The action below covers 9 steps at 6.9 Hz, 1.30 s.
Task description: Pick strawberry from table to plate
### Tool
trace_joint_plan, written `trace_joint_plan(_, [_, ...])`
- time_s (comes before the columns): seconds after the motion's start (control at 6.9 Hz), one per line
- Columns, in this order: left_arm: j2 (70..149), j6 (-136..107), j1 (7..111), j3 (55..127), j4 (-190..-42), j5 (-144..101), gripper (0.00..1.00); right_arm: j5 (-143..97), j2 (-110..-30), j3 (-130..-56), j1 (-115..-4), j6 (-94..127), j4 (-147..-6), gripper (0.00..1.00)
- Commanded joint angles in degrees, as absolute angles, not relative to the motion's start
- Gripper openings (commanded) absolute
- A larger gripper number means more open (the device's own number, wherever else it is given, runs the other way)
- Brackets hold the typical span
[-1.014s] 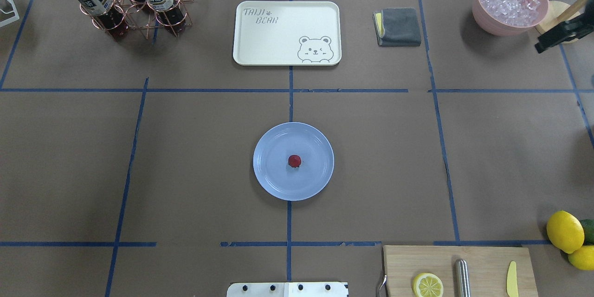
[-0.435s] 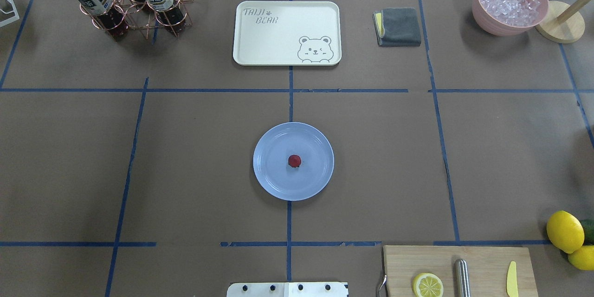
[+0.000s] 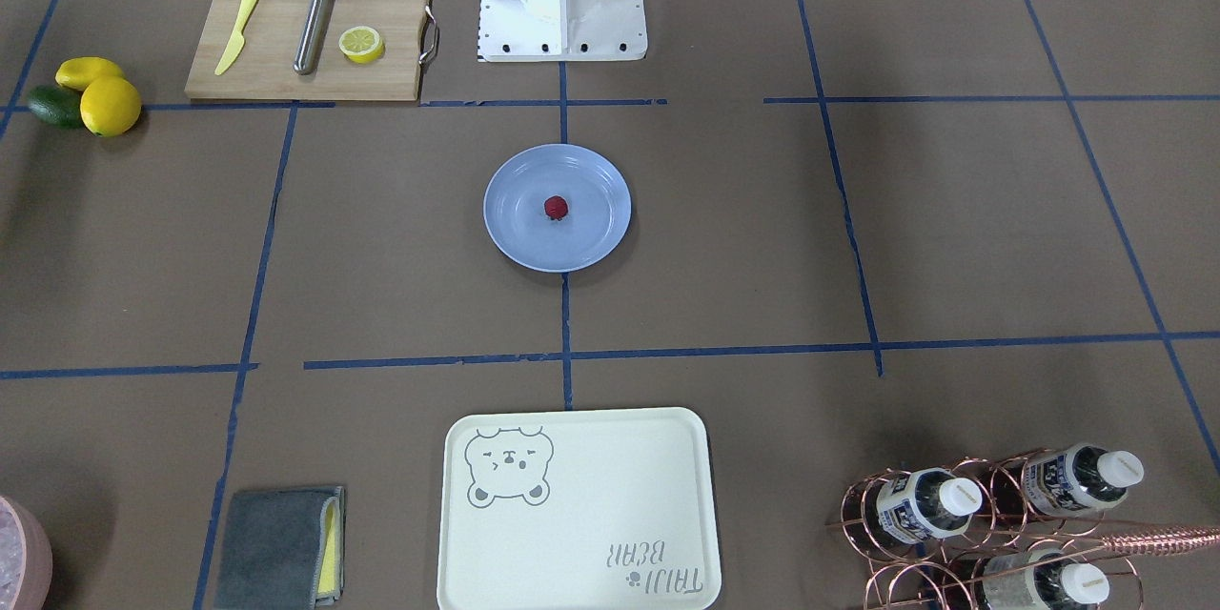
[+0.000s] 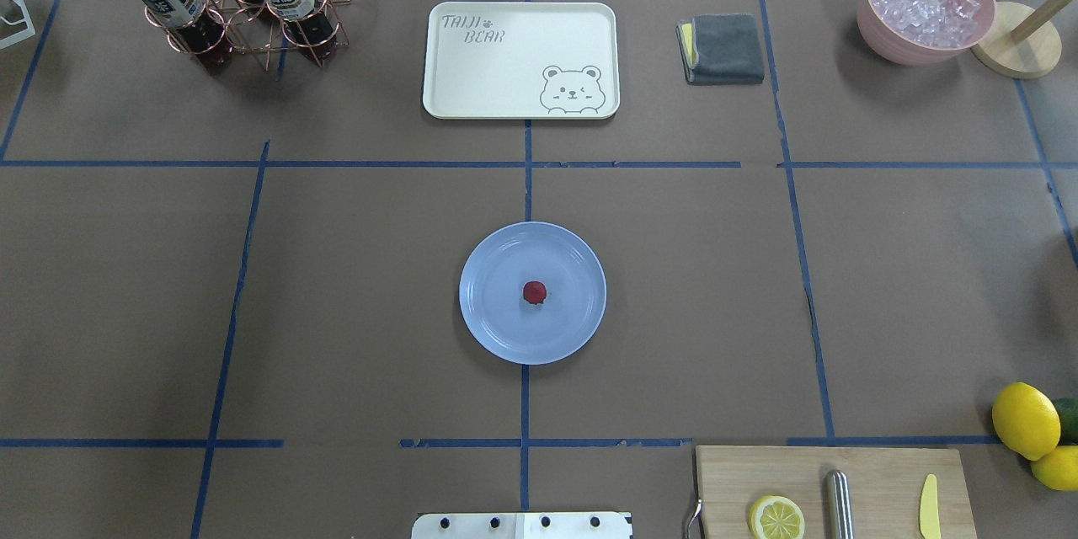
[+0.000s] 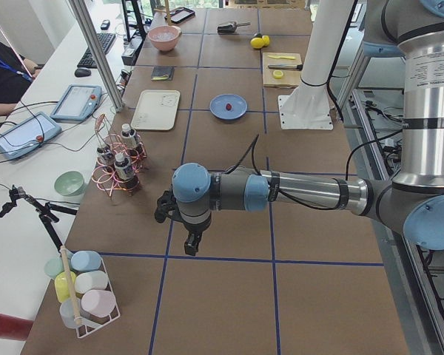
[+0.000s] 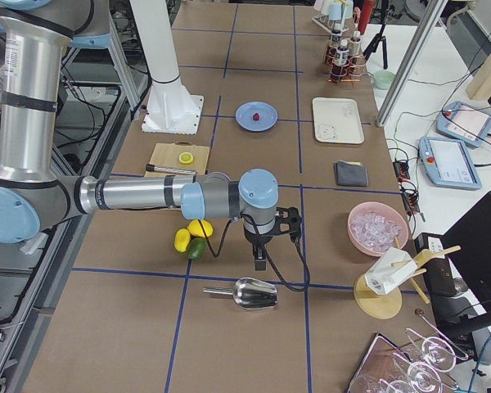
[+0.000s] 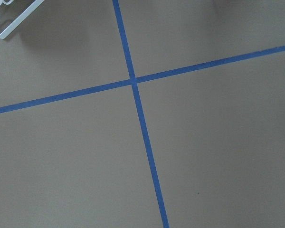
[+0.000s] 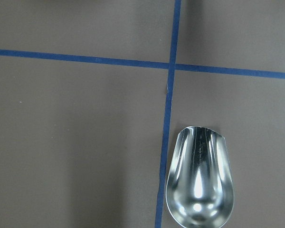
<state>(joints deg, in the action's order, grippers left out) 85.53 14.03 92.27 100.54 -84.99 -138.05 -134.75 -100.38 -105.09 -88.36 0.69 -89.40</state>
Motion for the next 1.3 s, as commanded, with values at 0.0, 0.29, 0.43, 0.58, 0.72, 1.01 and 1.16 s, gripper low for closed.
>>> trace_joint_plan(0.0, [85.08,14.15,92.29,100.64,-84.99,-137.99,1.00,-134.91,-100.98,-104.77,-88.42,0.88,-89.38,1.00])
trace_joint_plan(0.29, [83.86,14.15,92.37,100.81,-85.08,-137.99,1.00,-134.91,-101.07,-103.19,-88.42,0.79,-89.30,1.00])
trace_joint_plan(0.43, [83.85,14.15,92.37,100.81,-85.08,-137.99,1.00,-134.91,-101.07,-103.10,-88.42,0.62,-89.30,1.00])
trace_joint_plan(0.58, [84.02,14.15,92.37,100.81,-85.08,-137.99,1.00,-135.00,-101.07,-103.10,-88.42,0.62,-89.30,1.00])
trace_joint_plan(0.72, [84.11,14.15,92.37,100.81,-85.08,-137.90,1.00,-134.91,-101.07,-102.92,-88.42,0.62,-89.30,1.00])
trace_joint_plan(1.01, [84.11,14.15,92.37,100.90,-85.17,-137.99,1.00,-135.00,-101.16,-102.92,-88.42,0.53,-89.30,1.00])
trace_joint_plan(1.16, [84.11,14.15,92.37,100.90,-85.17,-137.90,1.00,-135.00,-101.34,-102.92,-88.42,0.53,-89.30,1.00])
